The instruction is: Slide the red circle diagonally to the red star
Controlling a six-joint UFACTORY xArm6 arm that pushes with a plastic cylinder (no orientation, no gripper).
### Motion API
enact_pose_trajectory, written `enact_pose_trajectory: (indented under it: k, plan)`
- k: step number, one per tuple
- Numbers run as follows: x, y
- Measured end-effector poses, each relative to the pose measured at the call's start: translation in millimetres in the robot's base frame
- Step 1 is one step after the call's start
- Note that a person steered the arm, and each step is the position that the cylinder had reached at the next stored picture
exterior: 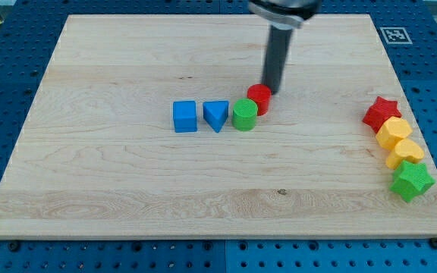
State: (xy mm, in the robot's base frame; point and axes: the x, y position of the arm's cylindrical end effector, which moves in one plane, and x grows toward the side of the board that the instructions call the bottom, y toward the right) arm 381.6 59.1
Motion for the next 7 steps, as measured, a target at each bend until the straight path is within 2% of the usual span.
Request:
enact_pose_trajectory:
  k: [1,2,5,6,7]
  plan:
    - [-17,-39]
    - [12,-43]
    - [60,4]
    - [92,19]
    - [78,33]
